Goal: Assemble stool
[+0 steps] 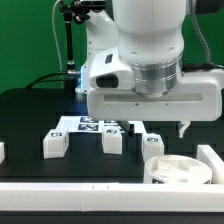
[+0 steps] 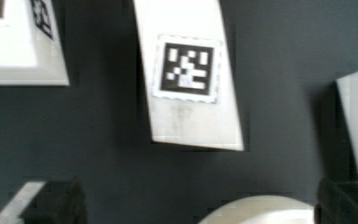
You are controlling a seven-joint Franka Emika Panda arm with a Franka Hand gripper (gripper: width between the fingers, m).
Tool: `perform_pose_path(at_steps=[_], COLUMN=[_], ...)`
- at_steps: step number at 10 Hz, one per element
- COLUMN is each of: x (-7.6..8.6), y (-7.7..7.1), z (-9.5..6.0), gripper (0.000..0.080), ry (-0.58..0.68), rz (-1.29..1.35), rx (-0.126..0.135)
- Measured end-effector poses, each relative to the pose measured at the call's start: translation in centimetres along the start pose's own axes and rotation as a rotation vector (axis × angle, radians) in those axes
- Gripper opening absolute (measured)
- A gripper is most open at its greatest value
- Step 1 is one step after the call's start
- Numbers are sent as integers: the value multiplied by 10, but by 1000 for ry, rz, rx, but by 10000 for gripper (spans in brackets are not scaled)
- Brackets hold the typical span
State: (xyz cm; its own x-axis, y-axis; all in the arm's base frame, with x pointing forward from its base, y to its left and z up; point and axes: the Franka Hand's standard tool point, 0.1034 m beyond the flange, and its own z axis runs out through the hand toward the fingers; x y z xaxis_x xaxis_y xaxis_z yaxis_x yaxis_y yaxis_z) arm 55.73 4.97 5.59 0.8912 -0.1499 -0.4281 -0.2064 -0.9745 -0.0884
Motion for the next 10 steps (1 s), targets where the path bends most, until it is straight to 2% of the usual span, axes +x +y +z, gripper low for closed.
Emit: perform_pose_path(at_steps=[3,4,6,7,10], x=[-9,-6,-13,-11,-5], y=[2,4,6,5,2], z=[5,11,24,29,35], gripper=[649,649,649,649,649], ry=[-193,-252,-406,-466,-470], rz=[-23,-20,-15,-18,-25], rx=[-9,-10,-24,-29,-32])
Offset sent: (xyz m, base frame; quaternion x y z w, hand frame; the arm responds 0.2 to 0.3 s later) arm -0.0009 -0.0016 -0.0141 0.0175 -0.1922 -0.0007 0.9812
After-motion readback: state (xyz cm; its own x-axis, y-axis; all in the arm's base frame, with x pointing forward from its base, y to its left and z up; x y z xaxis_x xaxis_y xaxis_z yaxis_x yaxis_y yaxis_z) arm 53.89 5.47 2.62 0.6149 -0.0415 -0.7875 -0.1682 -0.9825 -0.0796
